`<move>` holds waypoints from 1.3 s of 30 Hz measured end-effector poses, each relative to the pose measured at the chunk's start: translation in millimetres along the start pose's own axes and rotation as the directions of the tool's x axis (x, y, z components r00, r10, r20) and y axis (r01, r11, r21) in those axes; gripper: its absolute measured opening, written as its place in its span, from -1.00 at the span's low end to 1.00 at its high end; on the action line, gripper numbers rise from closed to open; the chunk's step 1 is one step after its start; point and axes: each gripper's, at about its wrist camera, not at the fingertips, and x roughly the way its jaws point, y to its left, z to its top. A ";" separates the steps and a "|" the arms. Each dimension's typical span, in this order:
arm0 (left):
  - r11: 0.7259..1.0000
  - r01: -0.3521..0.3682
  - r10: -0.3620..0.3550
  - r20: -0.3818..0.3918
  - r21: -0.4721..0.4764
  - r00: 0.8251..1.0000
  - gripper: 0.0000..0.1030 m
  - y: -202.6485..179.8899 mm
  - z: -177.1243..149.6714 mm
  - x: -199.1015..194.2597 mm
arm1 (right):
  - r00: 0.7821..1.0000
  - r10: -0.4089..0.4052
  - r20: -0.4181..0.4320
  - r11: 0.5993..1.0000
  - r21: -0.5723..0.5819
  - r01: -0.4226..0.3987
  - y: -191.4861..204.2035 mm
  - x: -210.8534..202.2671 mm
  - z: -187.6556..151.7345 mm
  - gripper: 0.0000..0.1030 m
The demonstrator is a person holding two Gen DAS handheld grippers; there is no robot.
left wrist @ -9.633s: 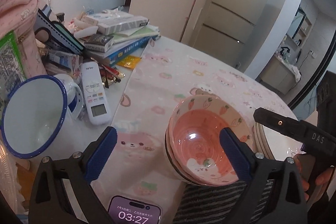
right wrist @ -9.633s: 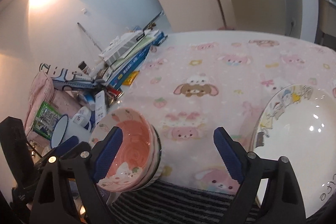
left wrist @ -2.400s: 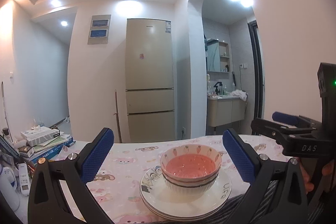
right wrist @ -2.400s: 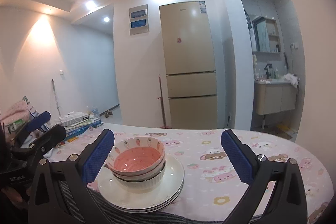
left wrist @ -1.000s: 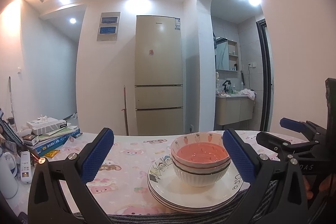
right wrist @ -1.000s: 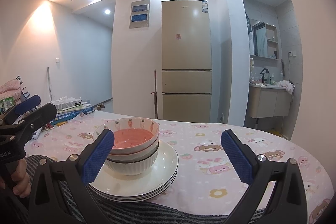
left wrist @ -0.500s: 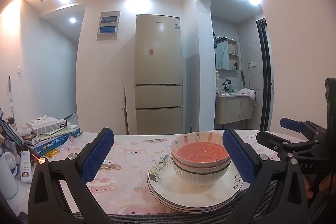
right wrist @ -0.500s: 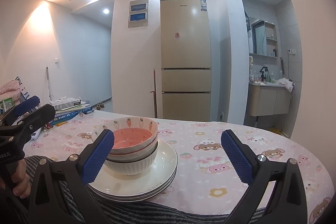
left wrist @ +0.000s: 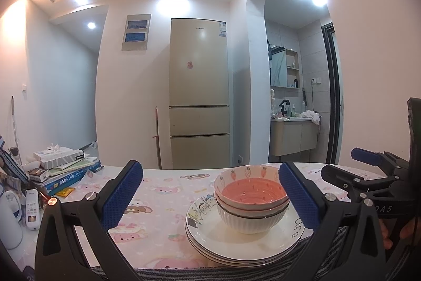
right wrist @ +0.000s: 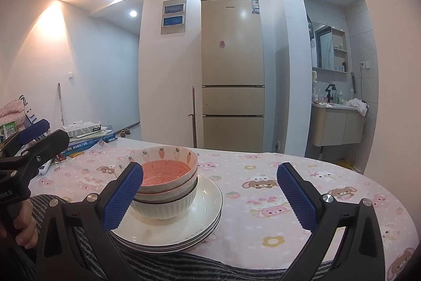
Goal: Organize plates and bowls
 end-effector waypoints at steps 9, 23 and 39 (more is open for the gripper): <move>1.000 -0.003 0.003 -0.007 0.001 1.000 1.00 0.9 -0.4 1.3 | 1.000 0.000 -0.001 1.000 0.000 0.000 -0.1 0.5 0.2 1.00; 1.000 -0.001 0.001 -0.011 0.006 1.000 1.00 1.2 -0.3 1.6 | 1.000 0.001 0.001 1.000 -0.001 -0.001 0.0 0.2 0.4 1.00; 1.000 -0.004 0.004 -0.027 0.015 1.000 1.00 -1.4 0.6 2.9 | 1.000 -0.001 -0.004 1.000 0.002 0.001 -0.9 0.7 -0.3 1.00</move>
